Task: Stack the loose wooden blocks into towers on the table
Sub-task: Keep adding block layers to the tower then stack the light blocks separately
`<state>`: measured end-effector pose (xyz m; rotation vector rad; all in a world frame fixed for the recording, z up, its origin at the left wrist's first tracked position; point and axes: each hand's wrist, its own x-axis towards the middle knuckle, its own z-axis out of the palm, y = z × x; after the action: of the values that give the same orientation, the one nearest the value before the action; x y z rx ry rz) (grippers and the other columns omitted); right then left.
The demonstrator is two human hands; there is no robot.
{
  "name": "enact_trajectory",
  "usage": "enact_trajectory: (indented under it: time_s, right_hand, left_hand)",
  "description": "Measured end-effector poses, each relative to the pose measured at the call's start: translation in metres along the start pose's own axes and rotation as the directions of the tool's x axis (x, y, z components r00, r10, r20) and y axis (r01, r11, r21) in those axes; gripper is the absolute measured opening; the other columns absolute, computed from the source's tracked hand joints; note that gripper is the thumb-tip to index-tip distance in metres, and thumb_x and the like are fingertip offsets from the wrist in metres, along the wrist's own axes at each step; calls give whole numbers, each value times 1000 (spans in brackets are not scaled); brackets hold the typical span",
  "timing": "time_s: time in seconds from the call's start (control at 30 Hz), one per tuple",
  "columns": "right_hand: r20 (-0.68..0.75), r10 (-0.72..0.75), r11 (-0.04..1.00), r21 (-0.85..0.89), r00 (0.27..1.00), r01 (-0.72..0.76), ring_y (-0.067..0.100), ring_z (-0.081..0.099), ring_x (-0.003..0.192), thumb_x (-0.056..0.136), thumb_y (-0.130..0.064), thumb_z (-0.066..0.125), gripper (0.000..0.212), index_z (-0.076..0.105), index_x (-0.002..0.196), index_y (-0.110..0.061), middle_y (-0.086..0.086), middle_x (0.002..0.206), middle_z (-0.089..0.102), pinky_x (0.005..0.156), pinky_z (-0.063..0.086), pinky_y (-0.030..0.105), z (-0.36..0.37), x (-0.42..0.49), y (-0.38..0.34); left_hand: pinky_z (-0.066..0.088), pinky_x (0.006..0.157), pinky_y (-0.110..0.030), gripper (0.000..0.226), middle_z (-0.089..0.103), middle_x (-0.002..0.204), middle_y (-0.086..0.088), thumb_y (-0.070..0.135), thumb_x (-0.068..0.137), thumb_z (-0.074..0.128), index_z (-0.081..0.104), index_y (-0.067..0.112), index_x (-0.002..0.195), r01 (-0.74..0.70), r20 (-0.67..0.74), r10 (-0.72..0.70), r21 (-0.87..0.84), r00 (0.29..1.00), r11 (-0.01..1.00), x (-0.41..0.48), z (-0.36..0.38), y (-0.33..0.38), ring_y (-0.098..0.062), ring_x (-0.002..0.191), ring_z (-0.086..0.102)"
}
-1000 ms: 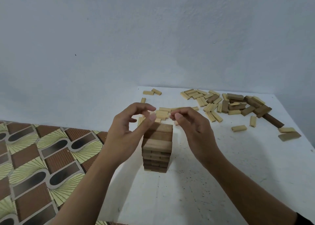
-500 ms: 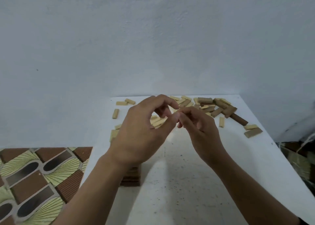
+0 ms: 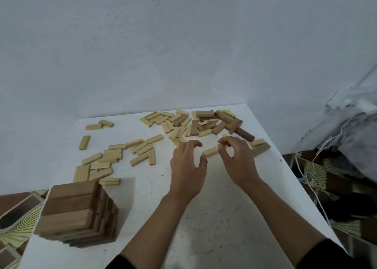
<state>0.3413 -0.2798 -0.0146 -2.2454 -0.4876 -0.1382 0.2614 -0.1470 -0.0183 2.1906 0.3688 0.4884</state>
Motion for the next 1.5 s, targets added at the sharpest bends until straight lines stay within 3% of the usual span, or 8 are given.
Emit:
enact_trajectory:
  time_s: [0.23,0.37,0.6,0.73,0.9,1.13,1.33,1.5]
  right_hand:
    - [159,3,919,-391,987,60,32,36,142,104,-30,43,38,56,135,-13,15,153,41,116,30,45,30,20,45]
    - [166,-80,923,-360,983,136,32,47,131,99,-43,30,49,64,119,-13,15,140,52,111,36,47,44,9,39]
    - [249,-214,966,-87,945,242,20,46,130,101,-24,56,35,61,133,-11,7,139,57,114,36,44,65,10,8]
    - [232,-216,976,72,948,204,19,53,125,101,-19,55,35,59,135,-12,5,133,62,106,44,34,66,25,8]
    - [156,-264,940,-179,952,290,20,47,128,96,-13,55,36,60,132,-11,2,136,55,106,43,37,54,55,24]
    - [307,-246,838,-409,919,361,24,34,142,104,-37,40,48,43,148,-20,5,151,39,115,29,53,59,70,41]
    - [252,-261,901,-283,932,329,21,28,148,104,-27,43,42,48,144,-16,2,151,43,120,21,54,61,61,45]
    - [256,-276,924,-196,927,329,22,34,146,100,-14,51,33,58,132,-12,5,144,53,123,16,55,50,54,43]
  left_hand:
    - [11,116,-56,52,14,167,-2,51,105,28,28,35,155,-136,296,-34,536,955,833,20,39,-26,-22,156,0]
    - [20,107,-55,38,36,155,-1,39,103,39,50,34,139,-94,177,-1,529,984,843,18,23,-40,-19,150,20]
    - [26,97,-45,46,48,138,-2,14,84,58,56,28,128,32,-97,13,445,995,895,13,4,-67,-24,131,39]
    - [23,106,-49,45,44,147,-2,18,91,50,51,23,136,-54,-1,58,378,998,924,21,6,-60,-24,141,36]
    - [6,115,-58,50,3,170,4,43,108,21,18,39,158,-81,226,-63,576,972,813,29,12,-55,-20,156,-4]
    - [15,110,-59,52,29,161,-2,23,96,38,43,29,146,8,52,-42,534,998,846,51,20,-56,-26,149,14]
    - [5,115,-66,54,13,168,11,37,107,27,16,30,159,-69,226,-65,538,972,840,64,31,-35,-21,156,-1]
    - [3,113,-65,49,30,161,9,34,105,34,32,27,153,-109,230,-32,575,973,811,55,24,-21,-23,154,9]
